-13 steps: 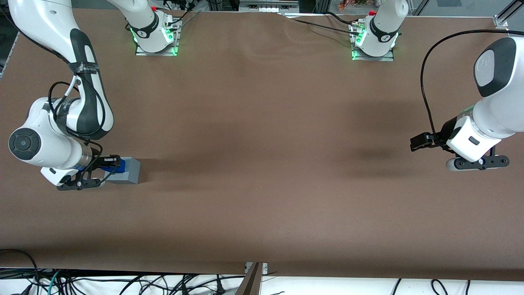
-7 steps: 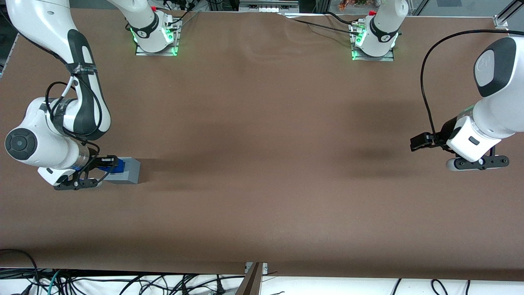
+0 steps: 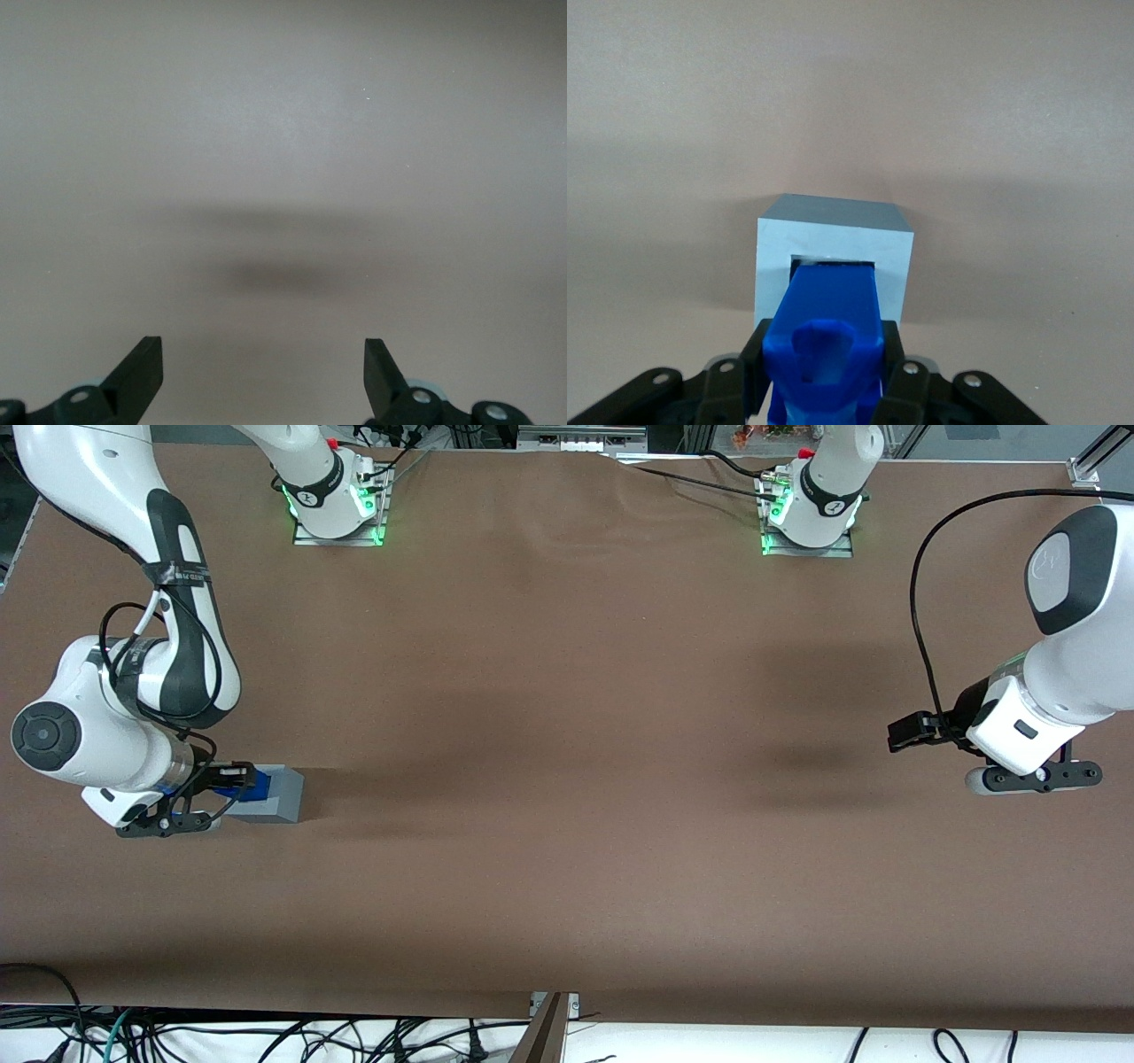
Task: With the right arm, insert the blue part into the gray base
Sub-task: 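Lower the blue part into the gray base's square opening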
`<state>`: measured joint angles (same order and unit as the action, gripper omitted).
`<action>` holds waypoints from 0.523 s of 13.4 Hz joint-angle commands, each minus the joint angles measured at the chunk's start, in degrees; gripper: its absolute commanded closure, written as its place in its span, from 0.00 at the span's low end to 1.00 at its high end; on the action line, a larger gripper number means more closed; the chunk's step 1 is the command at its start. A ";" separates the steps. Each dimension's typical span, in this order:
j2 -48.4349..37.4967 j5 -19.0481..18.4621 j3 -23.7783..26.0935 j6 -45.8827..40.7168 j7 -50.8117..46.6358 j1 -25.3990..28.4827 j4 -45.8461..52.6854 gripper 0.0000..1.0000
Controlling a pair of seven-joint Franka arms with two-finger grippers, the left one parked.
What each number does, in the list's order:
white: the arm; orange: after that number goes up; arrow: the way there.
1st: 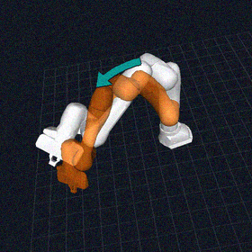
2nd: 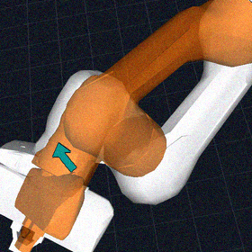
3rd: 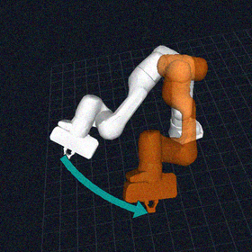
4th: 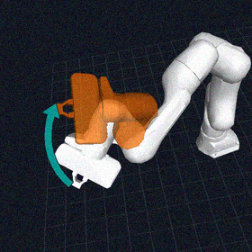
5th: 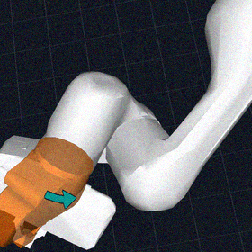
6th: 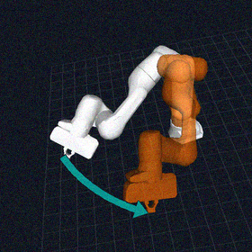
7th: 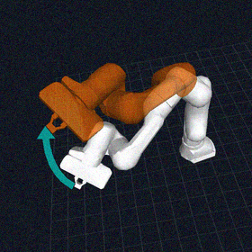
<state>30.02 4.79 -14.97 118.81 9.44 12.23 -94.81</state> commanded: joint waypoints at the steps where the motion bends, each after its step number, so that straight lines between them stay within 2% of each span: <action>1: -0.67 1.01 0.38 0.72 -0.30 -0.19 -0.55 0.77; 7: -0.23 1.27 0.38 1.95 -0.30 -0.19 -0.55 0.77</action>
<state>30.08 5.06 -14.95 119.58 9.41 12.24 -94.81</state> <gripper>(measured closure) 0.498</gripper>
